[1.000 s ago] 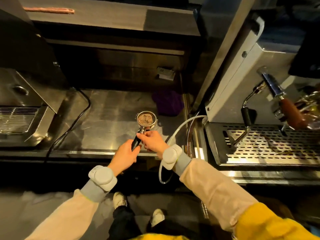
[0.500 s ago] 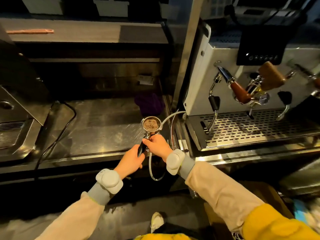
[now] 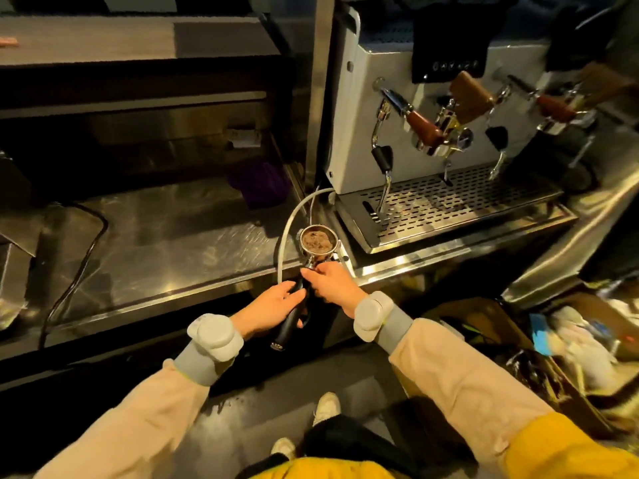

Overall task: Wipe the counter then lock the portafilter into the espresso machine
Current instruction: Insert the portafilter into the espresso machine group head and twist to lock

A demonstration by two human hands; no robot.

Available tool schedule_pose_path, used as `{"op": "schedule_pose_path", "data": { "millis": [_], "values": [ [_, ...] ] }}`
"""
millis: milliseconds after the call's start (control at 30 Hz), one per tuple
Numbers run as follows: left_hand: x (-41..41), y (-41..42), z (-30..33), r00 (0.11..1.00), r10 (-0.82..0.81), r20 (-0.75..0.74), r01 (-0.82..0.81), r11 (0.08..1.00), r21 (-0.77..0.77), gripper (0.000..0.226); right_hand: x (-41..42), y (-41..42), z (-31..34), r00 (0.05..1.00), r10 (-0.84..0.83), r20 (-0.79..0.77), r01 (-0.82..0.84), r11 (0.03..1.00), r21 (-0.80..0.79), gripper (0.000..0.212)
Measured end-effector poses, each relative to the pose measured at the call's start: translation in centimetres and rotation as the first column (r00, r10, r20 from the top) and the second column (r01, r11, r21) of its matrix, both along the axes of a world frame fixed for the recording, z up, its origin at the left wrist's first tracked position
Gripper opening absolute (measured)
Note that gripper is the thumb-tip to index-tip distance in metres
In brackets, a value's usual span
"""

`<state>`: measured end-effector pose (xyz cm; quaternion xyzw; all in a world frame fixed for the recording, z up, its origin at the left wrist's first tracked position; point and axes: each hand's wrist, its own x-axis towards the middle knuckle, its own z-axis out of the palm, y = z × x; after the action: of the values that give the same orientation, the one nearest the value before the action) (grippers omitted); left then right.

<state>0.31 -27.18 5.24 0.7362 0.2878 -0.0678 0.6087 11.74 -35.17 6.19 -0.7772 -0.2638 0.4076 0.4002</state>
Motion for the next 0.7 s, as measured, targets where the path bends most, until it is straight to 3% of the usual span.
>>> {"op": "schedule_pose_path", "data": {
  "millis": [267,400,533,600,700],
  "values": [
    [4.2,-3.4,-0.4,0.977,-0.194,-0.091,0.182,0.975,-0.127,0.015,3.2,-6.1,-0.7,0.980,-0.197,-0.029,0.197,0.980,-0.011,0.038],
    [6.5,-5.0,-0.7,0.956,-0.265,-0.123,0.244,0.956,-0.162,0.013,5.3,-8.6,-1.4,0.975,-0.220,-0.021,0.219,0.975,-0.021,0.038],
    [10.3,-7.3,-1.0,0.922,-0.350,-0.167,0.341,0.936,-0.083,0.018,8.7,-11.3,-2.0,0.972,-0.234,0.008,0.234,0.971,-0.048,0.039],
    [12.3,-8.5,-0.9,0.914,-0.367,-0.173,0.354,0.930,-0.103,0.010,10.7,-12.4,-2.0,0.973,-0.228,0.036,0.230,0.971,-0.060,0.037],
    [15.4,-9.7,-0.8,0.918,-0.359,-0.167,0.341,0.931,-0.129,0.019,13.7,-13.6,-2.1,0.975,-0.213,0.057,0.216,0.974,-0.065,0.036]
  ]
}}
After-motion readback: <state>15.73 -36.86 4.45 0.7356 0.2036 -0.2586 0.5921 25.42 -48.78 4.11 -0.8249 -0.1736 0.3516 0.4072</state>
